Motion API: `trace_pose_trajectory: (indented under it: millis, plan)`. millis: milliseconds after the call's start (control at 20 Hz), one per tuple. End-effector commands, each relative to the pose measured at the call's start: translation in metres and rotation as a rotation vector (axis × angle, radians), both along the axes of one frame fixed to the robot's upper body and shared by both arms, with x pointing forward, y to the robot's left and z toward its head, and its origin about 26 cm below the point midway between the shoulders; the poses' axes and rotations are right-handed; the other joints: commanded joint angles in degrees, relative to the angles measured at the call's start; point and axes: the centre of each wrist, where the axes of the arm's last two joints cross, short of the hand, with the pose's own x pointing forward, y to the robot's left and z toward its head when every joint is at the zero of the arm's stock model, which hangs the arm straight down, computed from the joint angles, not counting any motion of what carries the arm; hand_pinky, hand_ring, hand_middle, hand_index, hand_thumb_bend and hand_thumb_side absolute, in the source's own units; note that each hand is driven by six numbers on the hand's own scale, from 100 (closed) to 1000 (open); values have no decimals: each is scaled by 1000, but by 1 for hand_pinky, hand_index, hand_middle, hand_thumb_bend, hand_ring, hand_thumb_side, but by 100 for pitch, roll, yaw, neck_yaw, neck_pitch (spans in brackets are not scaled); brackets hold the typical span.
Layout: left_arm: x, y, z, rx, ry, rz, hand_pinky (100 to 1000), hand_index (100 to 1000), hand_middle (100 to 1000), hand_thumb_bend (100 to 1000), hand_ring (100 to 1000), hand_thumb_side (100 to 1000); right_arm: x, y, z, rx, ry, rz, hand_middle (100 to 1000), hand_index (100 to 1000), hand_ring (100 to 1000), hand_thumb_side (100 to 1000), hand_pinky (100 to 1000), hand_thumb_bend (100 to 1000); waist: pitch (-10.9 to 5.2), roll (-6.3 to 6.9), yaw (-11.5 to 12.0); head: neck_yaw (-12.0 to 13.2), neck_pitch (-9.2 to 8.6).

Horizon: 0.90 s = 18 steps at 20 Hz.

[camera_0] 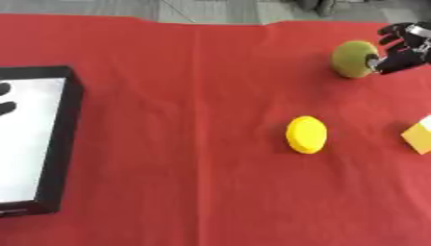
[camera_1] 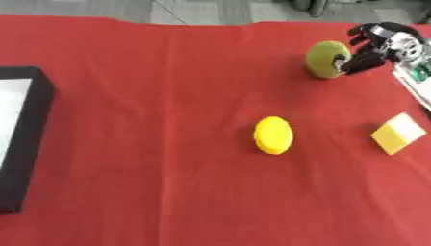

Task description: Pick up the objects with one hand, pass them to the other hand, and then place them into the box on the other side of the table.

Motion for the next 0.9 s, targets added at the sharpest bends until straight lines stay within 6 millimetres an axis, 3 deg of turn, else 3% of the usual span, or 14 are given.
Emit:
trace_pose_trajectory:
  millis: [50,400,900]
  plan:
    - [-4,1,10,19,-42,-9,816,695,695,167,810,899,-2,-3,11,-41,-31,-27,883,958,909,100,884,103,-83,6,21,-26,-100]
    - [-4,-1,12,22,-51,-21,816,694,696,166,811,901,0,-4,11,-110,-96,-129,888,954,914,100,893,180,-13,-13,81,-41,-170]
    - [-3,-2,14,25,-59,-24,817,693,696,165,814,904,1,-4,12,-130,-106,-155,889,955,913,100,897,188,82,-29,147,-69,-251]
